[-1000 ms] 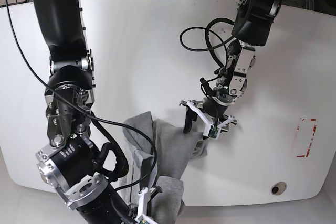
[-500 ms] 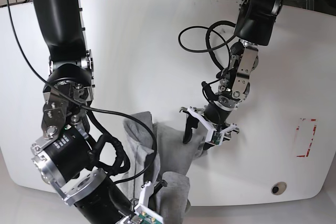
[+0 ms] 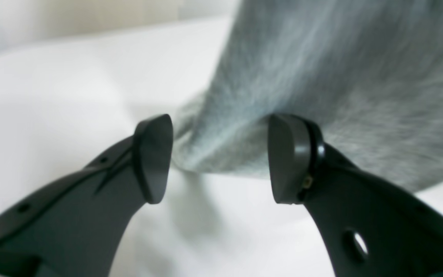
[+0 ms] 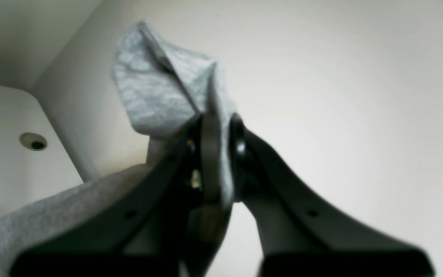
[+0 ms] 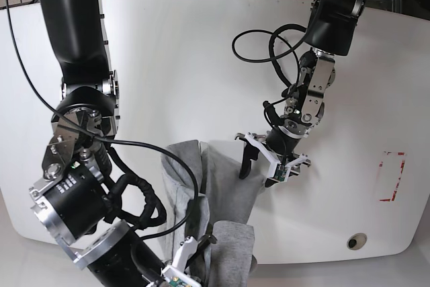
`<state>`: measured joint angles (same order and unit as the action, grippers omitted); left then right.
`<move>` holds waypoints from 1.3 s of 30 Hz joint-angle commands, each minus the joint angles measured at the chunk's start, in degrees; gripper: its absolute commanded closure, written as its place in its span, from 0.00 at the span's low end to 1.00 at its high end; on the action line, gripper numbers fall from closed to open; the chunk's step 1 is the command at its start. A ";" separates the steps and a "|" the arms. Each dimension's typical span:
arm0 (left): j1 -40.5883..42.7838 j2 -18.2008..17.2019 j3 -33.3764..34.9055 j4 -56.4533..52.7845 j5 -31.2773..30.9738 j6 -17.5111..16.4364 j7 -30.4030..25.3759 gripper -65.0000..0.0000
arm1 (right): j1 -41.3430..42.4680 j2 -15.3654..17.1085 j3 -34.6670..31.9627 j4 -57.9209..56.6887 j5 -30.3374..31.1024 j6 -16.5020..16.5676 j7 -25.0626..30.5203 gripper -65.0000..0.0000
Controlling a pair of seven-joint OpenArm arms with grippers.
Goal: Layout the t-shirt on the table in an organized manner, then fold the t-shirt properly
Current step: 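Lower the left gripper to the hanging shirt and grasp another edge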
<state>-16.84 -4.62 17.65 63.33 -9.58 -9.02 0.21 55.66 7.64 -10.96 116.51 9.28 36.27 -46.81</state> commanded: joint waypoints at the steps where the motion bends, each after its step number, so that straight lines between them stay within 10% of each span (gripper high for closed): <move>1: -2.28 0.10 -0.11 -0.78 -0.39 -0.17 -1.75 0.43 | 2.06 -1.53 0.37 0.46 0.00 -0.80 1.22 0.99; 13: -6.68 2.47 -0.02 -7.99 -0.39 -0.17 -1.66 0.46 | 2.06 -1.97 0.28 0.37 0.08 -0.80 0.26 0.99; 23: -7.29 2.56 2.00 -8.96 -0.31 -0.08 -1.39 0.99 | 0.65 -1.88 0.28 0.37 0.08 -0.80 0.35 0.99; 39: -2.37 -1.05 1.65 1.77 -0.31 -0.08 -1.31 1.00 | -0.93 0.14 0.72 0.37 -0.09 -0.80 0.43 0.99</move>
<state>-18.74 -3.95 19.57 61.73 -9.54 -9.02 0.62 53.17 7.35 -10.81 116.49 9.37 36.25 -47.79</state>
